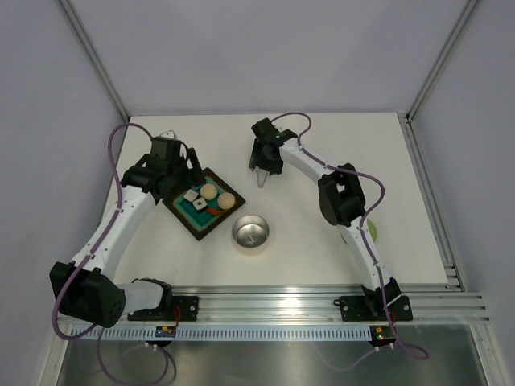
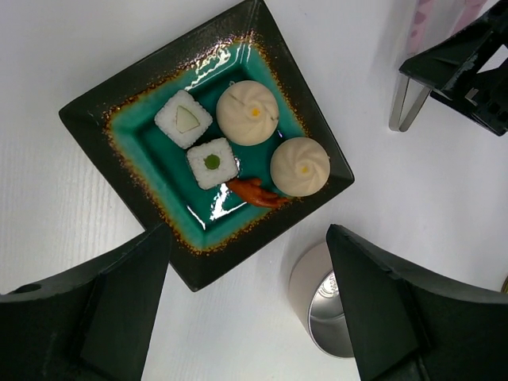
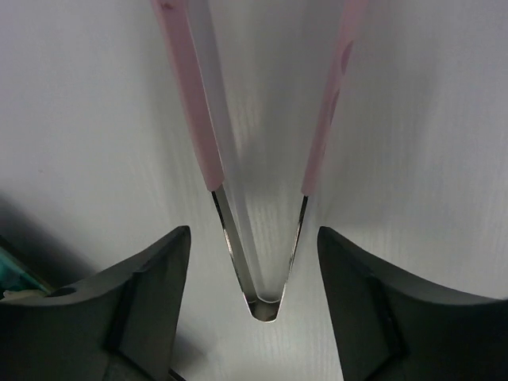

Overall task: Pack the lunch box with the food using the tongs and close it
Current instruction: Place the clamp at the center of the board, then pick up the clamp at the center of the board.

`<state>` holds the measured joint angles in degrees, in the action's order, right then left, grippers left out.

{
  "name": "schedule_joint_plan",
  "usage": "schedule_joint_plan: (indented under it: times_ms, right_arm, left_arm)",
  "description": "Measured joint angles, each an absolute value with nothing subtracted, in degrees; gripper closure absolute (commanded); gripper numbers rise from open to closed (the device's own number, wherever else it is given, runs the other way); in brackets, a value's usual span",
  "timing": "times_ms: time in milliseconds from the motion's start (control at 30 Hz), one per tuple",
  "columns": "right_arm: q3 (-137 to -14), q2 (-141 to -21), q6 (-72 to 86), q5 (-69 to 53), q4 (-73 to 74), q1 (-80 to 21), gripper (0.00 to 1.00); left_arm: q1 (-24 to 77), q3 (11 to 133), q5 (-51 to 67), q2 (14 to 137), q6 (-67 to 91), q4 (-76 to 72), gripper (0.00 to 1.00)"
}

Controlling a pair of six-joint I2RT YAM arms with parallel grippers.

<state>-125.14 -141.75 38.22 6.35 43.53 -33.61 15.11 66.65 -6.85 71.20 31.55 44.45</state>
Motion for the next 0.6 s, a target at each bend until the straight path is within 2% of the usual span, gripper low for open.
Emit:
schedule_joint_plan:
  times_ms: [100, 300, 400, 433, 600]
  right_arm:
    - [-125.14, -141.75, 38.15, 5.91, 42.94, -34.41, 0.14]
    - [-122.83, -139.09, 35.99, 6.24, 42.22, -34.52, 0.1]
    - [-115.02, -131.61, 34.85, 6.42, 40.34, -33.36, 0.1]
    - [-111.57, -128.14, 34.48, 6.46, 39.51, -32.47, 0.1]
    - [-97.14, -110.54, 33.3, 6.96, 34.98, -23.64, 0.09]
  left_arm:
    - [15.94, 67.18, -7.22, 72.86, 31.53, 44.23, 0.11]
    - [16.51, 67.59, -8.19, 74.43, 31.53, 43.11, 0.05]
    - [17.78, 72.27, -9.28, 78.32, 30.46, 44.91, 0.04]
    - [19.31, 75.57, -10.83, 81.1, 29.78, 46.26, 0.01]
    - [27.86, 88.18, -14.92, 93.27, 26.92, 47.55, 0.01]
